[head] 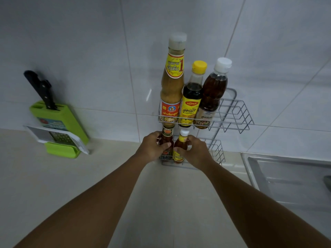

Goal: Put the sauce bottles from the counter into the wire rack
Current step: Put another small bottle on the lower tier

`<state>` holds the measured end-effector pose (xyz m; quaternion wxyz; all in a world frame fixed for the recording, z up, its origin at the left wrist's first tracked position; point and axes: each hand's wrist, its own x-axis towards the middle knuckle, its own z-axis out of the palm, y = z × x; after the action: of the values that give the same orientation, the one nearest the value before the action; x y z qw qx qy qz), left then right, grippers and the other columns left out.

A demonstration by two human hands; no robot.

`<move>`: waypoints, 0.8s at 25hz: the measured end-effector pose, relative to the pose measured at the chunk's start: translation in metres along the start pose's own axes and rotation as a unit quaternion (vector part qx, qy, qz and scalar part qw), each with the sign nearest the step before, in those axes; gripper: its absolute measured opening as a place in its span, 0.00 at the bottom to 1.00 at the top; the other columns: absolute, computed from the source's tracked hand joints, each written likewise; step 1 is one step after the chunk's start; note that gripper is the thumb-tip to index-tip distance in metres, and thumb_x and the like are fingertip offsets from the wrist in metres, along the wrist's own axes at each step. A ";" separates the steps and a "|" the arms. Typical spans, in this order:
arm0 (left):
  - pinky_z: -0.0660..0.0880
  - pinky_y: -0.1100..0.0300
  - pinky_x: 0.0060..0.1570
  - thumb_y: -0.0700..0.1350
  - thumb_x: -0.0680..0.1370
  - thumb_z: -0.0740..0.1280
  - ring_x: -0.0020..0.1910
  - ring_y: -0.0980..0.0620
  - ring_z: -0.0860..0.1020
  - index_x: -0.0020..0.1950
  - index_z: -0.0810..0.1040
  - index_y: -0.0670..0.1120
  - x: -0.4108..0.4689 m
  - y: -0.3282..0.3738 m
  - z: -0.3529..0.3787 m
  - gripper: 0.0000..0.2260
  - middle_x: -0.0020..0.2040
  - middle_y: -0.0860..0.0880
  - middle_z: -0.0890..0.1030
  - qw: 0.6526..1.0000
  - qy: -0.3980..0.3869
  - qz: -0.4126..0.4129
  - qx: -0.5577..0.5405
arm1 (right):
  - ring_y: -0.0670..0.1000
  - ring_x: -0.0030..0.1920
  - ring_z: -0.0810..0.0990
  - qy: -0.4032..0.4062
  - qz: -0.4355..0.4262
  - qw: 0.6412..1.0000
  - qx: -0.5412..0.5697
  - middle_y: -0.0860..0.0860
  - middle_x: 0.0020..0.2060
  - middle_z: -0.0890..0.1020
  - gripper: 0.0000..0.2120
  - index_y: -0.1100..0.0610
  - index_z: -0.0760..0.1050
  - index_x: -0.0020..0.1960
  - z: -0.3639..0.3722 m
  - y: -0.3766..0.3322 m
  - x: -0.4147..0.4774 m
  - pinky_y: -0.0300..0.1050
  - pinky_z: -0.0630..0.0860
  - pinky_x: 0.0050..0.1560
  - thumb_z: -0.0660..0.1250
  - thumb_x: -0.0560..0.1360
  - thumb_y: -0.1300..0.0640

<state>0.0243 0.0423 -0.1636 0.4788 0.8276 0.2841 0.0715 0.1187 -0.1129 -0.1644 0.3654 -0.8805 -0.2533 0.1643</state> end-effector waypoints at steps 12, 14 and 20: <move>0.67 0.58 0.68 0.43 0.79 0.65 0.73 0.45 0.68 0.79 0.61 0.46 -0.085 0.024 -0.050 0.29 0.77 0.44 0.67 0.968 -0.144 -0.084 0.190 | 0.55 0.59 0.79 0.058 -0.021 0.998 -0.029 0.55 0.60 0.75 0.20 0.54 0.76 0.66 0.003 0.019 -0.087 0.49 0.78 0.58 0.69 0.75 0.62; 0.69 0.57 0.65 0.39 0.79 0.63 0.71 0.46 0.71 0.78 0.63 0.48 -0.116 0.044 -0.051 0.27 0.75 0.46 0.70 0.957 -0.200 -0.043 0.206 | 0.52 0.57 0.80 -0.018 -0.010 0.999 -0.045 0.53 0.57 0.78 0.16 0.54 0.80 0.62 0.009 0.020 -0.118 0.36 0.75 0.51 0.68 0.75 0.63; 0.75 0.50 0.66 0.32 0.76 0.66 0.70 0.45 0.72 0.77 0.63 0.50 -0.221 0.047 -0.030 0.32 0.74 0.46 0.70 0.895 -0.353 -0.016 0.273 | 0.55 0.65 0.76 -0.311 0.009 0.935 -0.169 0.55 0.66 0.73 0.29 0.52 0.72 0.72 0.040 0.034 -0.217 0.39 0.71 0.52 0.72 0.72 0.60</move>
<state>-0.1520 -0.0721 -0.0743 0.3037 0.8921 0.1179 -0.3130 -0.0663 -0.2343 -0.1936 0.1130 -0.8361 -0.3707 0.3882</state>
